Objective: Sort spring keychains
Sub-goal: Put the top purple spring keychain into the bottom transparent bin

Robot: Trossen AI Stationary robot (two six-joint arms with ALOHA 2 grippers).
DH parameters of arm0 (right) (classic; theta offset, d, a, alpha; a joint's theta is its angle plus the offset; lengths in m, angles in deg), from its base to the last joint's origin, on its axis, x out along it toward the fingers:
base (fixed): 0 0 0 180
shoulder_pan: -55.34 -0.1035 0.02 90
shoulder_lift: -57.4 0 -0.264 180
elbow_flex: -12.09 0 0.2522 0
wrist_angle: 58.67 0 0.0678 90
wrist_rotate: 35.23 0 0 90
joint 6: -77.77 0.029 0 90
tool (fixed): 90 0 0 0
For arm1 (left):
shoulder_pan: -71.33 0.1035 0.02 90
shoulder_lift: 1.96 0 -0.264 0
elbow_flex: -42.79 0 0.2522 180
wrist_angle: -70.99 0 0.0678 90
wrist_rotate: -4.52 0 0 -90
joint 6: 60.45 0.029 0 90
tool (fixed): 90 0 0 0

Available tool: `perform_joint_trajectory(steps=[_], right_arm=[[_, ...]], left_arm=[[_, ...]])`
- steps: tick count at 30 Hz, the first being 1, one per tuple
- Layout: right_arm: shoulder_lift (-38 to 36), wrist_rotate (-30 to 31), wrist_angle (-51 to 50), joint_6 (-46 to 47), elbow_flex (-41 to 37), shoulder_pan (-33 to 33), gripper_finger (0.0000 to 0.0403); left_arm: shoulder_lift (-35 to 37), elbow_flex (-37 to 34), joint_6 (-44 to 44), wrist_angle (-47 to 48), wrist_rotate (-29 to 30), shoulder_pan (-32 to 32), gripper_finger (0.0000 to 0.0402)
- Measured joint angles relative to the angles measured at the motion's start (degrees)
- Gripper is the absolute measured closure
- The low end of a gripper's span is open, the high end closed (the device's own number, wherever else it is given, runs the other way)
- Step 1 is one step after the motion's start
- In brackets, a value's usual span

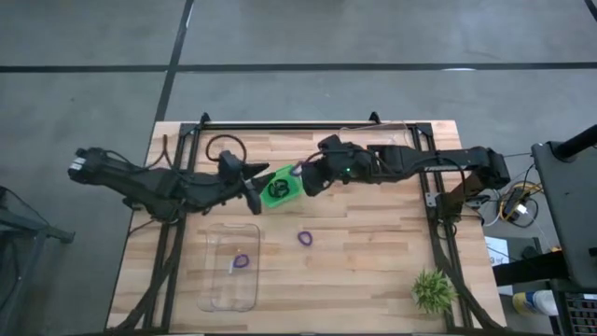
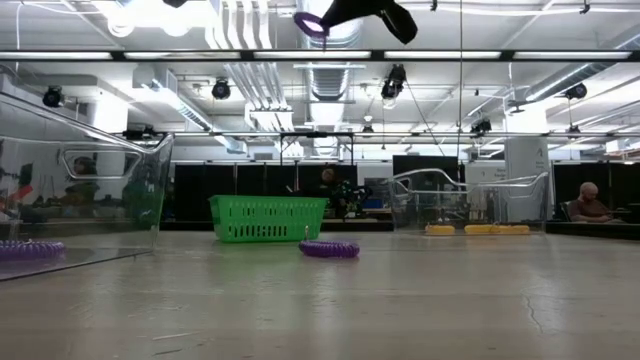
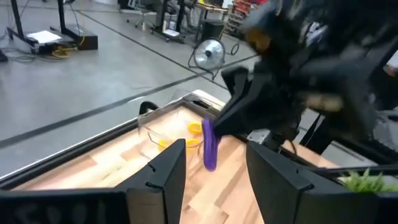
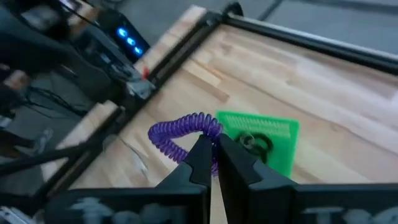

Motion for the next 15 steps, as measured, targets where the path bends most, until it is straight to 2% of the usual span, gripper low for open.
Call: perform_joint_trajectory(steps=[7,15], right_arm=[[0.2,1.5,4.3,-1.7,0.0,0.0,0.0394],[0.2,1.3,5.5,-2.2,0.0,-0.2,0.0394]], left_arm=[[-3.6,-2.6,5.9,-3.8,0.9,0.0,0.0242],[-6.4,-2.9,6.0,-5.2,4.7,0.1,0.0242]])
